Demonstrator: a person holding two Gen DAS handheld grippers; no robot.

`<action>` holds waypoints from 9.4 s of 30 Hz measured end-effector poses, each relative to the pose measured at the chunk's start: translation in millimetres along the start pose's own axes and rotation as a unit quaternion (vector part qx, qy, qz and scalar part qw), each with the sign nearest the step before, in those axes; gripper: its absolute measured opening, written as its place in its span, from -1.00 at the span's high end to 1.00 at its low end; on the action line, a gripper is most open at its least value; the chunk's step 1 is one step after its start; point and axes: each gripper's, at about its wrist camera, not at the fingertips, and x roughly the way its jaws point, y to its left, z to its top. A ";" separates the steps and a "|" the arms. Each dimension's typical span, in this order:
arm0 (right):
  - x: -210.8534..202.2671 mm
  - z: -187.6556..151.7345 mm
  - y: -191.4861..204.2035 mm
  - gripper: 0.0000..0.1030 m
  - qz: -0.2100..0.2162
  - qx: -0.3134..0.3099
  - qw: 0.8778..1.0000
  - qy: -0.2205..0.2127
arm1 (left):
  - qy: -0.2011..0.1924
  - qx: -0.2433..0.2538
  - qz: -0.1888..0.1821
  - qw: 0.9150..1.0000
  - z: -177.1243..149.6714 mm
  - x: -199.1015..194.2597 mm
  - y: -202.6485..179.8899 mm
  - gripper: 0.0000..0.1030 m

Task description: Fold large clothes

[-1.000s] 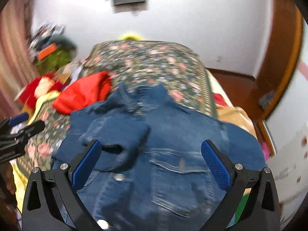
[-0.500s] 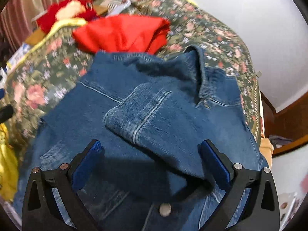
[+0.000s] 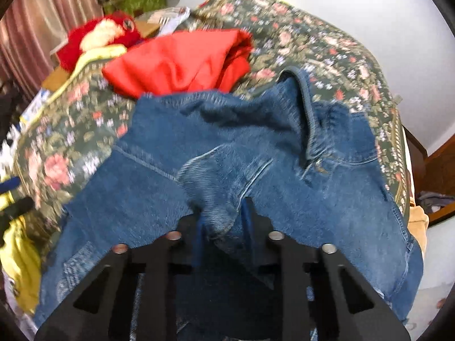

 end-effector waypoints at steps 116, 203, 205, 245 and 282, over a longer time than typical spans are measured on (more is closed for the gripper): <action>-83.6 -115.9 -187.2 0.76 0.057 0.337 0.936 -0.082 | 0.019 0.129 -0.057 0.990 0.0 -2.0 -162.2 -0.75; -56.0 -56.1 -24.1 0.86 0.167 0.147 0.975 -0.026 | 0.025 0.024 -0.091 0.995 -3.8 -21.8 -65.1 -0.76; -68.5 -58.6 -38.7 0.85 0.153 0.162 0.974 -0.039 | 0.023 0.031 -0.095 0.995 0.7 -21.8 -74.5 -0.76; -62.0 -186.1 -201.9 -0.18 0.031 0.334 0.942 -0.003 | 0.145 0.070 -0.124 0.979 99.2 94.0 -214.1 0.92; -45.6 -191.1 -204.7 -0.39 0.038 0.357 0.934 0.002 | 0.167 0.054 -0.145 0.974 100.0 115.2 -218.9 0.37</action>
